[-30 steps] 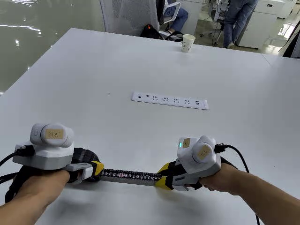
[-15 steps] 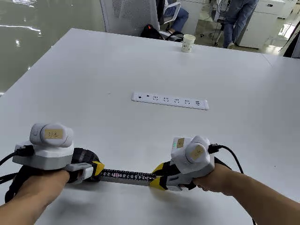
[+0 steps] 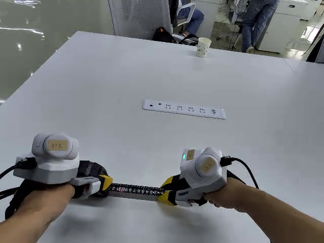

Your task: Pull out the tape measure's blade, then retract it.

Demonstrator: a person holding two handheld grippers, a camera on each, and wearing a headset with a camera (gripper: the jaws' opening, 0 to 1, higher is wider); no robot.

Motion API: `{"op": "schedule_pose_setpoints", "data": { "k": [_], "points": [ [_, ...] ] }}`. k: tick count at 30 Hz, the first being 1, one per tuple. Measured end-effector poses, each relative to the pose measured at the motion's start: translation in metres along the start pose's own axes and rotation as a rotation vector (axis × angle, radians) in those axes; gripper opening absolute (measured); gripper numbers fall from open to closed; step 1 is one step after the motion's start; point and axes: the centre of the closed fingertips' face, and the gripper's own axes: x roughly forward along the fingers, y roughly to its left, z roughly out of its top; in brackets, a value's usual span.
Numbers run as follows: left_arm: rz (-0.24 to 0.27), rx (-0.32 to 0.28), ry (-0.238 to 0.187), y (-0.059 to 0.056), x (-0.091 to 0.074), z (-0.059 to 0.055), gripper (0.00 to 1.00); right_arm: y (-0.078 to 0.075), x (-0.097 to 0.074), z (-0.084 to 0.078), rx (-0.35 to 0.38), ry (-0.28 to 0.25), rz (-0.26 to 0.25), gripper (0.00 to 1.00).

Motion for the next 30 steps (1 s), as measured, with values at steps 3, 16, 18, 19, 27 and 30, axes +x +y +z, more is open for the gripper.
{"op": "schedule_pose_setpoints", "data": {
  "k": [3, 16, 18, 19, 27, 30],
  "points": [
    [-0.002, 0.000, 0.000, 0.000, 0.000, 0.000, 0.55, 0.001, 0.003, 0.002, 0.001, -0.003, 0.001, 0.10],
    [-0.006, 0.001, -0.002, 0.001, 0.001, 0.000, 0.55, 0.003, 0.011, 0.011, -0.002, -0.013, 0.008, 0.10],
    [-0.007, 0.000, -0.001, 0.001, 0.001, 0.000, 0.55, 0.003, 0.012, 0.012, -0.004, -0.013, 0.008, 0.10],
    [-0.008, 0.000, -0.001, 0.001, 0.001, 0.000, 0.55, 0.003, 0.012, 0.013, -0.004, -0.015, 0.009, 0.10],
    [-0.014, -0.001, -0.001, 0.001, 0.001, 0.000, 0.55, 0.004, 0.016, 0.017, -0.007, -0.019, 0.012, 0.10],
    [-0.015, 0.000, -0.001, 0.001, 0.001, -0.001, 0.55, 0.005, 0.018, 0.019, -0.008, -0.019, 0.013, 0.10]
  ]
}}
